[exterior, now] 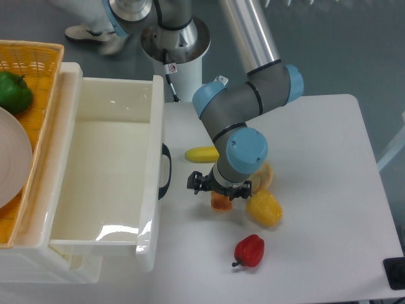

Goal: Pick up the square bread
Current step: 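Lower the open gripper around the orange square bread, then close the gripper on the orange square bread, then lift the gripped orange bread up off the table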

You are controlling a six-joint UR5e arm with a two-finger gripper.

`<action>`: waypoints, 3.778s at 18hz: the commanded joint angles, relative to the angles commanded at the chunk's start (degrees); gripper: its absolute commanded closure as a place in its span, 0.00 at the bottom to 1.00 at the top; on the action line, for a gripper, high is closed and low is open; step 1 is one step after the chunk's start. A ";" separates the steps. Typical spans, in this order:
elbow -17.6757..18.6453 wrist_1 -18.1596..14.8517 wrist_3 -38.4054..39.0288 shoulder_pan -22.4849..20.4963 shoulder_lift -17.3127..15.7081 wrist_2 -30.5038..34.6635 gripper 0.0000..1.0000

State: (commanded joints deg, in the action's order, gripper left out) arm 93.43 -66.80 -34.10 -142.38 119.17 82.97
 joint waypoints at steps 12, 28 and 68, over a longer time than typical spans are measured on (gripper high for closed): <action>-0.09 0.88 -0.09 -0.09 1.76 2.11 0.00; -0.26 2.47 -0.35 -0.62 2.11 3.43 0.04; -4.39 -2.37 -23.99 -5.01 -9.66 3.43 0.72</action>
State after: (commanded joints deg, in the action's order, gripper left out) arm 89.03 -69.17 -58.09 -147.39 109.51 86.40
